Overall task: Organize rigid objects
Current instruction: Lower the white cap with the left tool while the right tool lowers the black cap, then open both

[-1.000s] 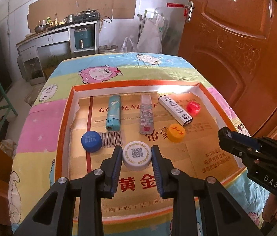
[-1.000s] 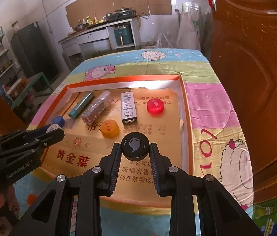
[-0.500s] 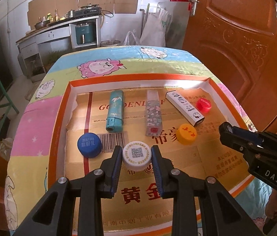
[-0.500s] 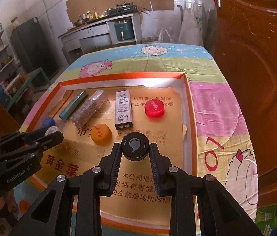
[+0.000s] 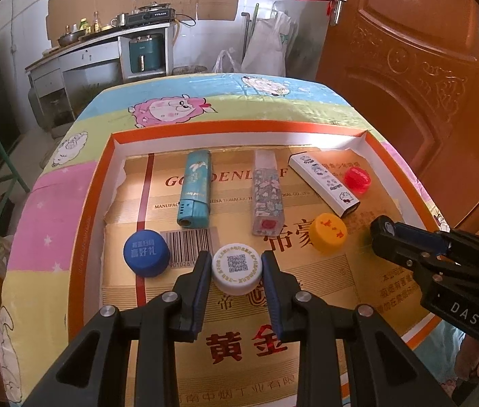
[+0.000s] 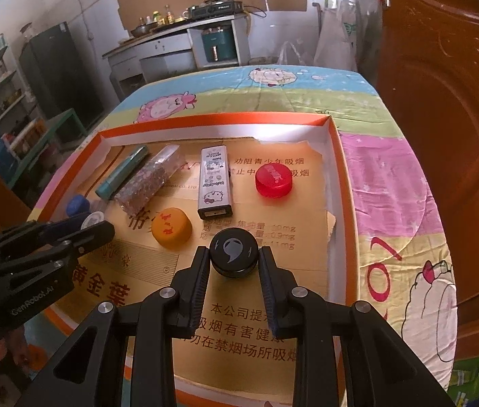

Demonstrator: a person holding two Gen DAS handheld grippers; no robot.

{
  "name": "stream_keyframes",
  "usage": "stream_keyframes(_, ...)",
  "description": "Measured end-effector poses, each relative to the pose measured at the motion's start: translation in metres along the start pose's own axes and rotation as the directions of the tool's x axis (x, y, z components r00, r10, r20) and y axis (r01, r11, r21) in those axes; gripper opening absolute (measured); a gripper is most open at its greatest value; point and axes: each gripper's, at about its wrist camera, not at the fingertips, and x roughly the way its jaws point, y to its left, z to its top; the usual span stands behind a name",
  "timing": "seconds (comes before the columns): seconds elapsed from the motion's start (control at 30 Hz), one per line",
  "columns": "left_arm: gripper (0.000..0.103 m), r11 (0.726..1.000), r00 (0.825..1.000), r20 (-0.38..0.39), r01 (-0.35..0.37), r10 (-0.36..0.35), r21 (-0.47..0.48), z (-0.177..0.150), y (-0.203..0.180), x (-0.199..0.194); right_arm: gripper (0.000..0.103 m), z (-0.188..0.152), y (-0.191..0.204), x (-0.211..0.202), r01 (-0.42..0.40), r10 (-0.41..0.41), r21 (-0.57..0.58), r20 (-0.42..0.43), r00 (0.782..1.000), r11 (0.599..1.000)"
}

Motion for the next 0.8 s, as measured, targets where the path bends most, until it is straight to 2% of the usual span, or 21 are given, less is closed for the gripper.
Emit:
stream_keyframes(0.2,0.031,1.0,1.0,-0.004,0.025,-0.025,-0.019,-0.0003,0.0034,0.0025,0.03,-0.0006,0.0015,0.0038,0.003,-0.003,-0.006,-0.006,1.0,1.0)
stream_keyframes(0.5,0.031,1.0,1.0,0.003,0.02,-0.02,-0.002,-0.0004,0.001,0.0026,0.03,-0.0016,0.0036,0.0077,0.024,-0.024,-0.031,0.002,1.0,0.999)
stream_keyframes(0.63,0.037,1.0,0.999,0.007,0.031,-0.031,0.003,-0.0014,-0.0014,0.0014,0.031,-0.0016,0.0038,0.0078,0.025,-0.025,-0.032,0.002,1.0,0.999)
stream_keyframes(0.8,0.038,0.999,0.999,0.025,0.037,-0.036,-0.019,-0.0003,0.0025,-0.0046,0.04,-0.0016,0.0057,0.0079,0.019,-0.019,-0.043,0.003,1.0,0.999)
